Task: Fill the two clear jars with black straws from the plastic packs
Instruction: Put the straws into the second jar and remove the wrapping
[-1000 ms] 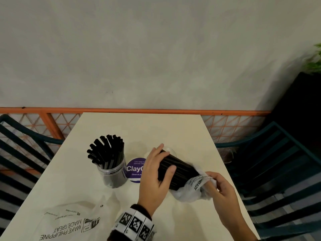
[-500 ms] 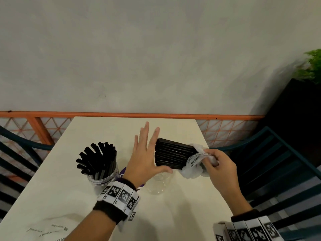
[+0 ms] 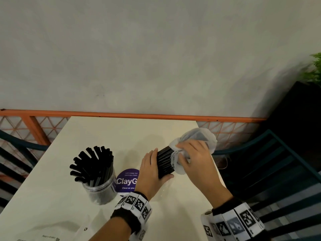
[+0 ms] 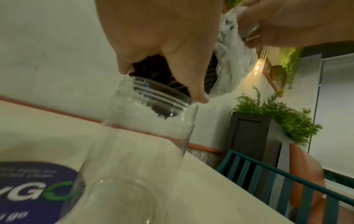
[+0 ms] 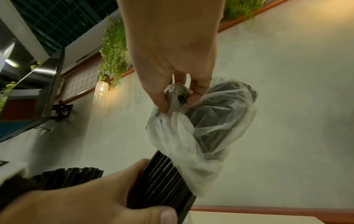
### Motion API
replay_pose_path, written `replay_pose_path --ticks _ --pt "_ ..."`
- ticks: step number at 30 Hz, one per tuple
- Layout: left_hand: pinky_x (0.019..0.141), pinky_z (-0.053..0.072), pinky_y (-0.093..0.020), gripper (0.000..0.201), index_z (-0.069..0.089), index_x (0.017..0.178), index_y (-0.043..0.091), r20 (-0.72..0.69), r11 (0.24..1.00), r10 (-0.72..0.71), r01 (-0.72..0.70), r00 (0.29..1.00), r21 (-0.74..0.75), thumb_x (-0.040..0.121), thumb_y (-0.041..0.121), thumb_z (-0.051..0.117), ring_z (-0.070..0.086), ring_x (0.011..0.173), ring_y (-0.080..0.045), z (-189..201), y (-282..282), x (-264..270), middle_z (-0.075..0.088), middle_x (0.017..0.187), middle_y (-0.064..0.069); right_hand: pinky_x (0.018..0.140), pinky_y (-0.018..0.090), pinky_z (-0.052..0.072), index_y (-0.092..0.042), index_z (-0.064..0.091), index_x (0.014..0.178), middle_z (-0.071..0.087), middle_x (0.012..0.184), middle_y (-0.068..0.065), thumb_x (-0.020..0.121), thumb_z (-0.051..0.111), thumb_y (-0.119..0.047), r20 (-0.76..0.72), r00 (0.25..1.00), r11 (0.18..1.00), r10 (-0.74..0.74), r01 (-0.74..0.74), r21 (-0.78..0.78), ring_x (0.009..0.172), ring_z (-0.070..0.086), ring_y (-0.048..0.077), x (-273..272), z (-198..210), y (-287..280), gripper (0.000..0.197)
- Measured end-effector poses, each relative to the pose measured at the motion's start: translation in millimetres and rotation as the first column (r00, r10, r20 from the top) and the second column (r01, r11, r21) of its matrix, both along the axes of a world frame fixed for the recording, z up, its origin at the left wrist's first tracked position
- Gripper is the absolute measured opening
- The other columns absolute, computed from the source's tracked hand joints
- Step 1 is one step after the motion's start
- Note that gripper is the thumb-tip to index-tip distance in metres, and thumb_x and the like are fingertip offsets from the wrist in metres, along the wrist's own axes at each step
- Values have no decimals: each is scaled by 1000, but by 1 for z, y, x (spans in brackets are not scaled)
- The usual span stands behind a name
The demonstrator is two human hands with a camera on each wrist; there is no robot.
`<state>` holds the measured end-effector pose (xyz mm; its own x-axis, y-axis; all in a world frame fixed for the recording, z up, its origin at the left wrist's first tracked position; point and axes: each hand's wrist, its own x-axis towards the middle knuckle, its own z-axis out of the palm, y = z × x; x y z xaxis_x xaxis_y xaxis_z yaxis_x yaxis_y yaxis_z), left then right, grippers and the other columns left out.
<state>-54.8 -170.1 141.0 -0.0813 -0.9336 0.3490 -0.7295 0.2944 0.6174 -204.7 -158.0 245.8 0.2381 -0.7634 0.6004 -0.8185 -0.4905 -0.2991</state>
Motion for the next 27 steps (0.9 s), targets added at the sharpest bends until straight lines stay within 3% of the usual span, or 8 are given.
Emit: replay_pose_path --ticks 7,14,17,19,22,24,25,27 --pt "99 34 -22 92 32 134 0 -115 996 80 -85 990 -39 70 62 54 50 116 -23 -17 -1 -3 50 128 -15 92 31 37 -12 64 98 65 96 2 83 44 -20 -171 974 986 146 -157 -55 96 44 15 26 1 -8 26" --pt "96 33 -16 92 27 138 6 -184 1000 -6 4 983 -11 69 46 72 50 114 -17 -15 0 -1 51 126 -9 92 26 37 -11 64 99 66 99 5 85 49 -16 -79 988 982 134 -143 -126 100 44 16 14 -2 -12 22" --pt "100 39 -26 89 27 138 11 -187 997 -65 73 980 39 72 58 64 50 114 -16 -15 2 -3 51 127 -6 92 27 38 -11 64 98 66 98 5 83 50 -16 -64 988 980 144 -151 -132 100 45 17 9 -8 -10 21" --pt "111 31 -39 85 30 136 8 -49 997 -57 59 997 42 78 69 43 47 123 -22 -19 3 -4 50 132 -8 93 28 38 -10 65 98 67 97 6 83 50 -16 -86 983 977 162 -172 -127 100 45 17 7 -11 -11 22" --pt "102 35 -54 81 36 129 4 235 990 -24 -9 972 138 84 69 21 46 126 -36 -21 3 -3 53 131 -18 92 30 39 -12 65 98 67 100 4 86 45 -19 -216 954 968 208 -233 -97 101 46 16 13 -12 -9 25" --pt "107 31 -51 86 28 136 3 311 986 -22 -31 950 163 79 68 21 36 134 -35 -21 -1 -3 41 141 -18 90 29 40 -14 67 95 67 104 1 86 45 -21 -312 917 957 248 -282 -67 103 47 16 22 -17 -6 25" --pt "113 24 -45 89 21 140 5 280 979 -52 -6 959 204 74 64 22 27 139 -32 -21 -2 -2 32 146 -15 88 29 42 -15 68 93 67 106 1 85 46 -21 -360 891 948 278 -315 -48 105 47 16 27 -22 -4 24" --pt "112 27 -23 83 16 141 7 -64 932 -118 132 991 338 73 49 40 30 136 -27 -17 -4 9 34 139 -7 85 27 44 -15 66 85 67 110 1 86 50 -18 -434 827 918 358 -397 0 106 48 17 32 -34 -2 17"
